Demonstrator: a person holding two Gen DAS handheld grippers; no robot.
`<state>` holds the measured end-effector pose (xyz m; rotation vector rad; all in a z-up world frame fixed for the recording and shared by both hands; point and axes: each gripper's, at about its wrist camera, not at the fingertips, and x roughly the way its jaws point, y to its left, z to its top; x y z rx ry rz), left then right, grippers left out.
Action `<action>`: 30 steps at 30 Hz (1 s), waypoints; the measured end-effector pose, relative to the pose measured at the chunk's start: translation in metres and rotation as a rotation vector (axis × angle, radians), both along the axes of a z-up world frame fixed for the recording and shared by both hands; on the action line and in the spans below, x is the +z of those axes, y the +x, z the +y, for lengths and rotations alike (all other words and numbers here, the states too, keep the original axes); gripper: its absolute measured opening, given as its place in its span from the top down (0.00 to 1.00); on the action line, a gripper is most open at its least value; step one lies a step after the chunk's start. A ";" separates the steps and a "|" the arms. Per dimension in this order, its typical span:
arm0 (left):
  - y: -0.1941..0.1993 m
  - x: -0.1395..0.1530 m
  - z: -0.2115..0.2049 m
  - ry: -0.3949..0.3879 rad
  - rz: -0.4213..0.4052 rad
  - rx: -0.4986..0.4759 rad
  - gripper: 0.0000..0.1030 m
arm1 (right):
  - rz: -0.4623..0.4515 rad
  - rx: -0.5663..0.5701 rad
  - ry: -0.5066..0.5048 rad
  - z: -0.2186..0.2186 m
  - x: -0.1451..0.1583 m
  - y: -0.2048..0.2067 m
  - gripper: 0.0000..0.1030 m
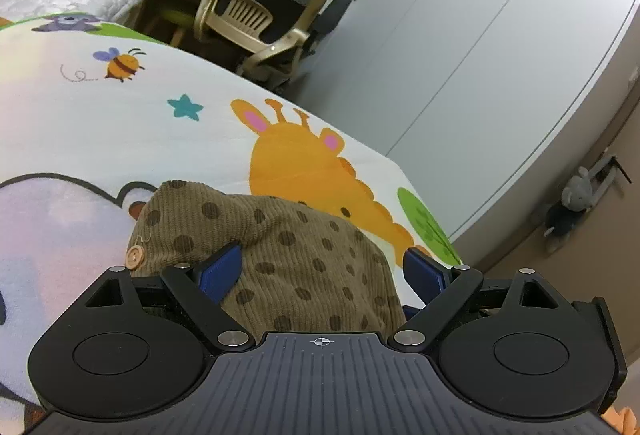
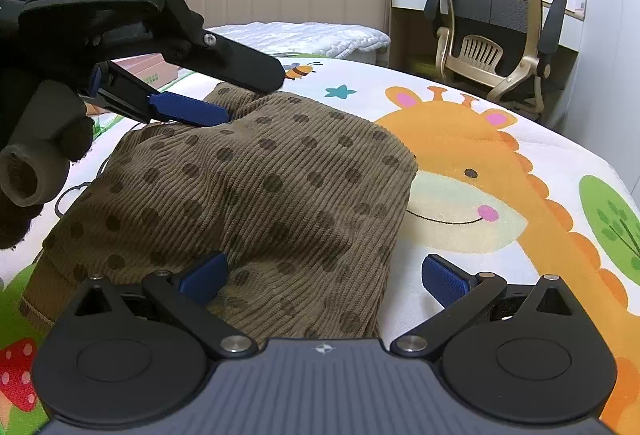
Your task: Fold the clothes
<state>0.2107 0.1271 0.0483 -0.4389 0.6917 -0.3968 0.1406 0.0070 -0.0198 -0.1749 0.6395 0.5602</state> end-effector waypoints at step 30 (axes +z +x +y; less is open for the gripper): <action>-0.070 -0.022 0.037 0.203 0.093 0.133 0.09 | 0.292 -0.024 0.321 -0.039 0.023 0.036 0.00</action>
